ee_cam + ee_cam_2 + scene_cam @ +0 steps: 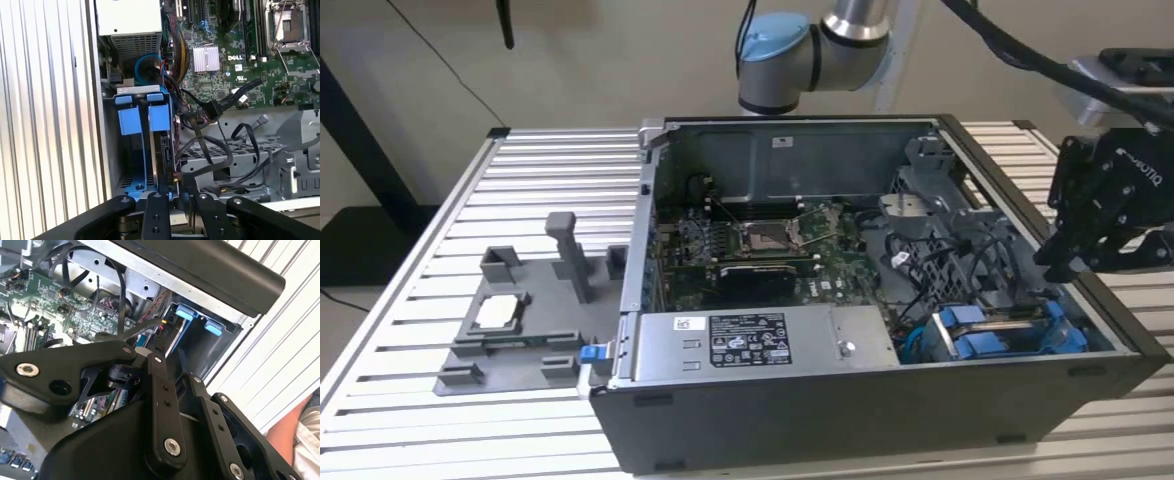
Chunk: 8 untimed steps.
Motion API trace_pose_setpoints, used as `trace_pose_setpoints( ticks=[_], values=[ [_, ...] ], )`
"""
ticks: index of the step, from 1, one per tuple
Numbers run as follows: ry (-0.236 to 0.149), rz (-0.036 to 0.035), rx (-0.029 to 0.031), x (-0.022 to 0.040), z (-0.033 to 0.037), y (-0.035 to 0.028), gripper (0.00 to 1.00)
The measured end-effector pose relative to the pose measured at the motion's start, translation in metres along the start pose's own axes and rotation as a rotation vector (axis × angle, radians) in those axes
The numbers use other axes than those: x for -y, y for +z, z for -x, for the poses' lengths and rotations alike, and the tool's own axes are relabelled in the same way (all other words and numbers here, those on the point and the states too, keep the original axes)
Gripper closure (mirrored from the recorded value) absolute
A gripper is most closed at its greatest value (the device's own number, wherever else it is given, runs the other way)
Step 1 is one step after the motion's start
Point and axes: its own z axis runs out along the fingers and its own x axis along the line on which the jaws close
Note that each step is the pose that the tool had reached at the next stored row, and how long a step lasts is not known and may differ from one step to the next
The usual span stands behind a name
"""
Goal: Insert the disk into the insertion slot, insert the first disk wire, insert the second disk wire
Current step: 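Insert the first disk wire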
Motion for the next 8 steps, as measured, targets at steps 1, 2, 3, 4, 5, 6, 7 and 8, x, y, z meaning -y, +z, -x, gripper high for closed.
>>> trace_pose_setpoints(
  ticks=[1, 2, 3, 4, 5, 6, 7, 8],
  values=[
    [0.0, 0.0, 0.0, -0.0002, 0.0002, -0.003, 0.74],
    [0.0, 0.0, 0.0, -0.0002, 0.0003, -0.0039, 0.74],
    [0.0, 0.0001, 0.0007, -0.0002, 0.0003, -0.0038, 0.74],
    [0.0, 0.0001, 0.0011, -0.0002, 0.0003, -0.0038, 0.74],
    [0.0, 0.0001, 0.0012, -0.0002, 0.0003, -0.0038, 0.74],
    [0.0, 0.0001, 0.0012, -0.0002, 0.0005, -0.0038, 0.74],
    [0.0, 0.0001, 0.0011, -0.0004, 0.0022, -0.0038, 0.74],
    [0.0, 0.0001, 0.001, -0.0007, 0.0047, -0.0036, 0.74]
  ],
)
